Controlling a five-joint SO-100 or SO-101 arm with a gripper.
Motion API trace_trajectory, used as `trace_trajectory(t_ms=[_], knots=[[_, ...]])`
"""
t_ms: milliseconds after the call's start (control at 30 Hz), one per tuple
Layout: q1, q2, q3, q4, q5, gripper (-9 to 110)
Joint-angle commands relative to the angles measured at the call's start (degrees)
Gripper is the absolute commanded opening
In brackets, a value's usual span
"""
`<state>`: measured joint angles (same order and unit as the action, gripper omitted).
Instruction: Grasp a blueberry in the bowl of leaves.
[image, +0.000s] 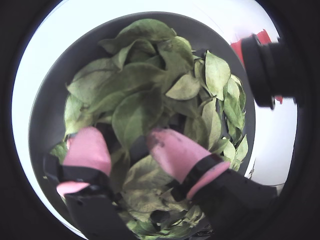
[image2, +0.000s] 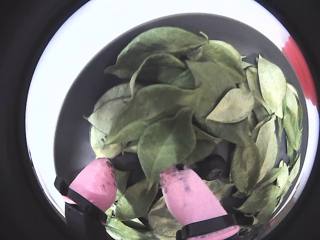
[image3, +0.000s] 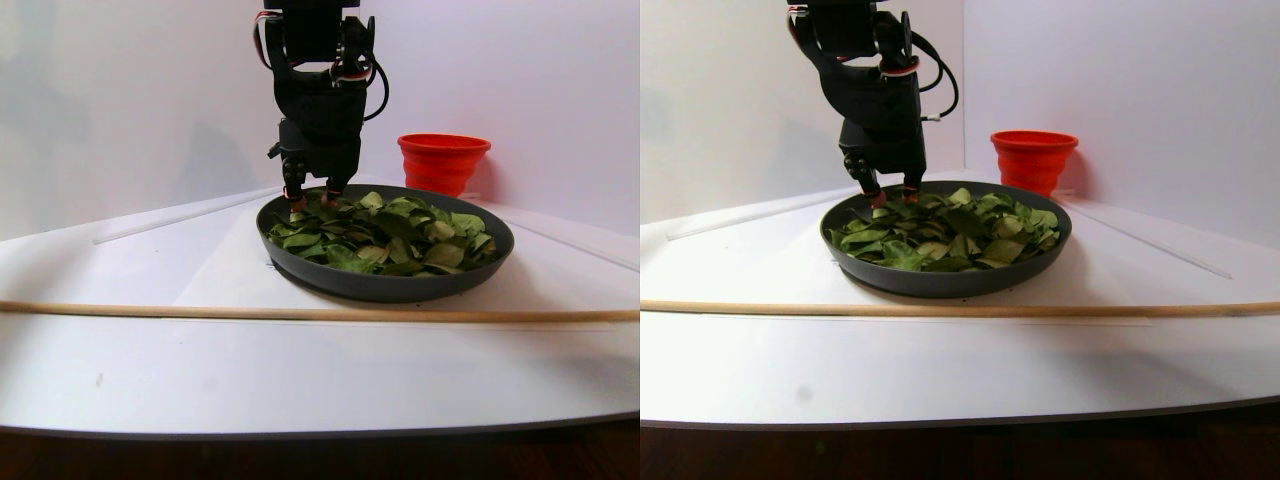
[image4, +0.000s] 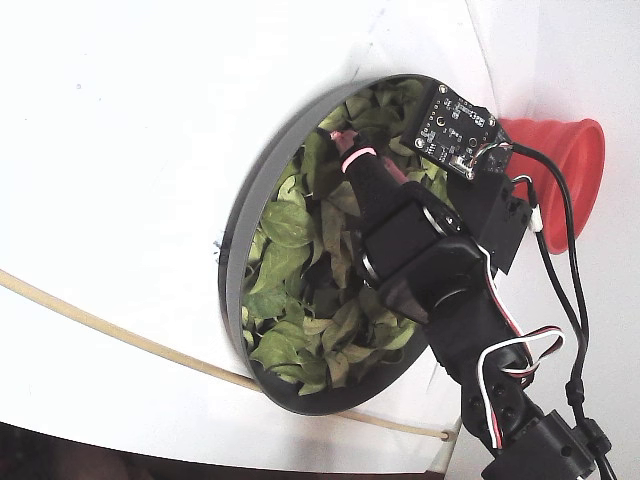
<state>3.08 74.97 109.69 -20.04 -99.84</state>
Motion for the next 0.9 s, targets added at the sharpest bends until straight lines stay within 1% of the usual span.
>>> trace_trajectory(t_ms=[0,867], knots=[[1.1,7.8,0.2,0.6,-0.8,17],[4.9,9.2,0.1,2.9,-4.3,17]])
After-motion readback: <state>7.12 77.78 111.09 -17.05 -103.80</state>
